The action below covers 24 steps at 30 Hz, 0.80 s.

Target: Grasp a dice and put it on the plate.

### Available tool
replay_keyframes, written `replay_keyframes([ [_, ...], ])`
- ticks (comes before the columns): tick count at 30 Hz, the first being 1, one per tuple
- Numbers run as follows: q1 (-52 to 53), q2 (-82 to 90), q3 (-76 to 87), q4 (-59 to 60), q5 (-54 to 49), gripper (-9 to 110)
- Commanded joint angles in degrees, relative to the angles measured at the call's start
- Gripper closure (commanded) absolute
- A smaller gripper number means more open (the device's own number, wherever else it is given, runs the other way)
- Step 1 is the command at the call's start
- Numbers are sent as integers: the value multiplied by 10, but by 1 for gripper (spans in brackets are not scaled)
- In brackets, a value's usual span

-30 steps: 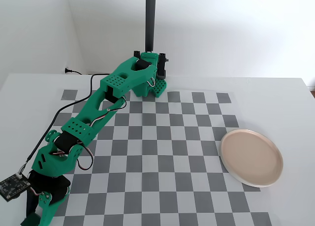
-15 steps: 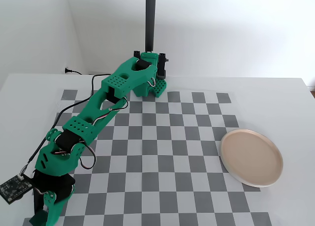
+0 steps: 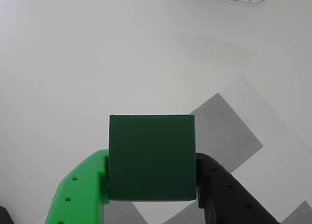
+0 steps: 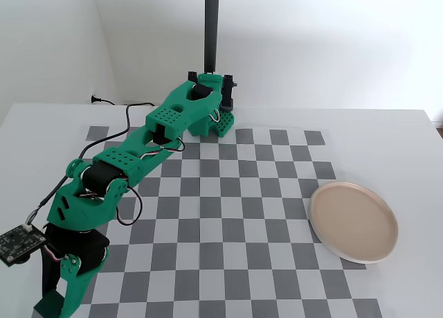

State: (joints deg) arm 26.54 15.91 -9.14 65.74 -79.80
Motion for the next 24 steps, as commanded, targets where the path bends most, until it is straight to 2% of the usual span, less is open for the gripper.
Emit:
replay_keyframes([
  [1, -15, 61, -29, 2, 6, 106],
  [12, -30, 259, 253, -78, 14, 106],
  [24, -67, 496, 614, -236, -7, 106],
])
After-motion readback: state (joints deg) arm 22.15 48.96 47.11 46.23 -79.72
